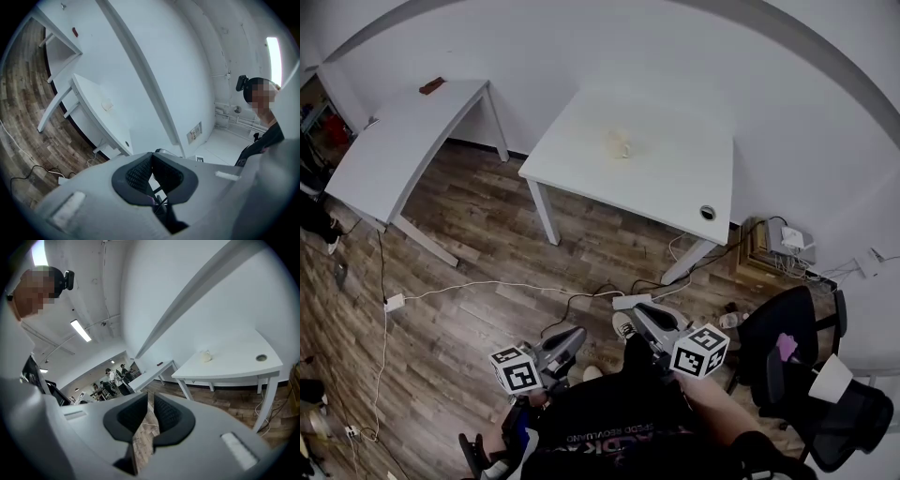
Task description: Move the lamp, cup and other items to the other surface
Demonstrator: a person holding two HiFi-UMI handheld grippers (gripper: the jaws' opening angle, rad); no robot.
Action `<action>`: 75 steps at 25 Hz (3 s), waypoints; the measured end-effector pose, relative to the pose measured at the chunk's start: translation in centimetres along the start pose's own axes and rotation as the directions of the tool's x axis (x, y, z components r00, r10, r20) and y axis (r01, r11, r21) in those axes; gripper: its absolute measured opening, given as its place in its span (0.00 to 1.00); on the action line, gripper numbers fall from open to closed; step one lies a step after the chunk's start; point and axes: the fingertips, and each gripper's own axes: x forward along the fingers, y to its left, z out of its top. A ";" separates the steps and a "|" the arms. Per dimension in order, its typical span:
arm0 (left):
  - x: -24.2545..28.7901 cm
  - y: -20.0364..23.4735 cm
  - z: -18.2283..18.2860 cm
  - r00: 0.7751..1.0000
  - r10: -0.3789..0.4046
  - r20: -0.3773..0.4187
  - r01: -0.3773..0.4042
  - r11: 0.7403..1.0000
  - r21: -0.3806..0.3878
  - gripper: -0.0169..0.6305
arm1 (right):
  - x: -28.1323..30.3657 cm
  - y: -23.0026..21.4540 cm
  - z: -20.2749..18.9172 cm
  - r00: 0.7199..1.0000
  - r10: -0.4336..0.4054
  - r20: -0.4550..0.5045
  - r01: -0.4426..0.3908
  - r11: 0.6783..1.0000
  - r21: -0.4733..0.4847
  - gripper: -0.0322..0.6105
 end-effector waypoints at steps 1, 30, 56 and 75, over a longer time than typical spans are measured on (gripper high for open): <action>-0.3 0.6 0.7 0.999 0.021 0.028 -0.021 1.000 -0.002 0.02 | 0.9 -0.6 0.6 1.000 0.010 -0.006 -0.010 1.000 -0.005 0.12; 4.6 7.9 6.7 0.860 0.396 0.320 -0.358 0.917 -0.173 0.02 | 25.5 -34.3 18.2 0.934 -0.274 -0.230 0.179 0.914 -0.365 0.21; 5.8 9.4 6.0 0.757 0.551 0.351 -0.477 0.833 -0.279 0.02 | 36.4 -43.1 17.9 0.849 -0.337 -0.407 0.157 0.897 -0.413 0.14; 6.0 8.8 5.7 0.804 0.497 0.326 -0.441 0.867 -0.233 0.02 | 33.2 -40.3 18.5 0.908 -0.304 -0.289 0.146 0.876 -0.460 0.13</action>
